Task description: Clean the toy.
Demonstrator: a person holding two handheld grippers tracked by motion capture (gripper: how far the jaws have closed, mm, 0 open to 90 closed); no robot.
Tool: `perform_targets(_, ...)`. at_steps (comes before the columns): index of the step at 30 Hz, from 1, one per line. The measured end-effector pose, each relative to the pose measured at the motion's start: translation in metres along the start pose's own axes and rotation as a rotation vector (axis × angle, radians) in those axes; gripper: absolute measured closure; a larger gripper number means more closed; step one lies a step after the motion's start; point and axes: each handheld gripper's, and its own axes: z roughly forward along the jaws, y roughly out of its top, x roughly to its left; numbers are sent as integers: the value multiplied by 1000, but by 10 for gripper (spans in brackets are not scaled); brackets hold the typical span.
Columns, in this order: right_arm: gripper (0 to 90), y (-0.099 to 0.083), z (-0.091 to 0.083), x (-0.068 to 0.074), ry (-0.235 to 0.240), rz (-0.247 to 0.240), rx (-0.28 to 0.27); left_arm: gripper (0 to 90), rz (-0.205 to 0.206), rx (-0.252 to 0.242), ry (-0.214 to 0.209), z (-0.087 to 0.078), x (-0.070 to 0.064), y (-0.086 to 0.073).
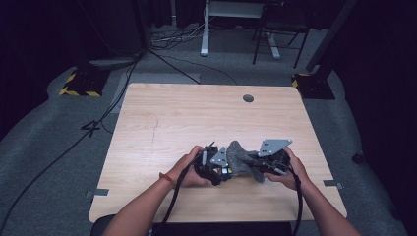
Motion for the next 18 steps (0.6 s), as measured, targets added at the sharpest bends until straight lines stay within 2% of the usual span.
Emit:
perform_targets(5,790,-7,-7,-7,-11,40,-24,341,-7,-18,1,-4,0,0)
perform_targets(8,790,-4,-9,-1,-54,4,-57,341,-22,-30,-10,-2,1,0)
perform_targets(12,788,9,-6,11,-20,-37,-73,341,-18,-12,-6,3,-1,3)
perform_targets(14,787,13,-3,14,-25,-45,-68,341,-11,4,4,5,-2,4)
perform_targets(18,787,17,-4,17,-24,-45,-67,340,-9,-2,9,4,-2,4)
